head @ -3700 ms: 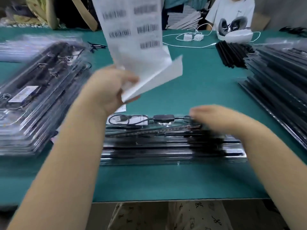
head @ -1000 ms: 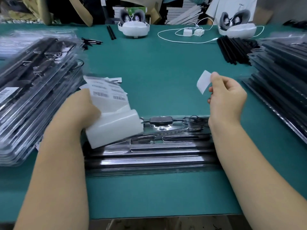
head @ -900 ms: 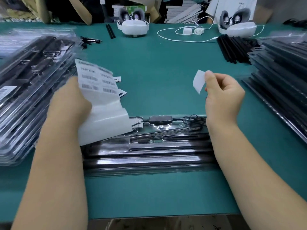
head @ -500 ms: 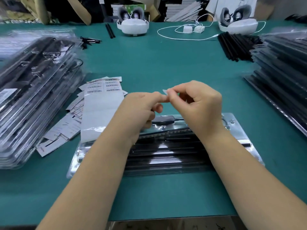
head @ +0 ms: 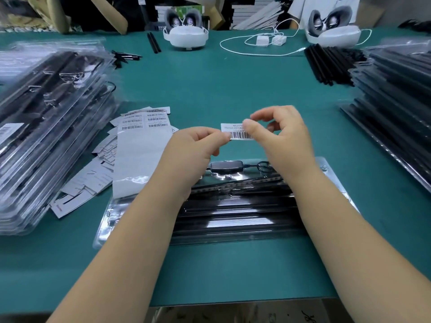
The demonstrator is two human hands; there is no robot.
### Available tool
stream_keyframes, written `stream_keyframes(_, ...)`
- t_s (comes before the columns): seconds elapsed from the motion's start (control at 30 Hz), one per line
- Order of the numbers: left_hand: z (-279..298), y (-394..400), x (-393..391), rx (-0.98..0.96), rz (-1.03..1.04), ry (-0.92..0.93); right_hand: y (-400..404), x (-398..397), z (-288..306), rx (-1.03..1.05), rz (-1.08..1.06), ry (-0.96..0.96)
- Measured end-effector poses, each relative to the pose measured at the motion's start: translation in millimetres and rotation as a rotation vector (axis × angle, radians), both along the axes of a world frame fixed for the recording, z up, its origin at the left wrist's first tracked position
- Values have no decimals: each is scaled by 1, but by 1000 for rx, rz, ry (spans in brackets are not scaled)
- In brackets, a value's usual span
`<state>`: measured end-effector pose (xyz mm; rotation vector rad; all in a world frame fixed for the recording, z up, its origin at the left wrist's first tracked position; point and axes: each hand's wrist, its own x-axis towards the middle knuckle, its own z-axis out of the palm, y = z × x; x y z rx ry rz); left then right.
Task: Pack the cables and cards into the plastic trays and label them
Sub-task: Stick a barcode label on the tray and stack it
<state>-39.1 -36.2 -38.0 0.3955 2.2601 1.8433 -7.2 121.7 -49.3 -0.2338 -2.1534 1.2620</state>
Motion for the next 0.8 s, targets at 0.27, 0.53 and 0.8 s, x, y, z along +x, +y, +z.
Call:
stream_keyframes(0.27, -7, 7, 3, -211, 66, 118, 38, 10, 18, -64, -45, -272)
stream_keyframes(0.53, -22, 23, 20, -822, -463, 788, 69, 33, 19, 195, -30, -737)
stream_keyframes(0.8, -32, 24, 20, -882, -548, 769, 55, 38, -5, 76, -182, -607)
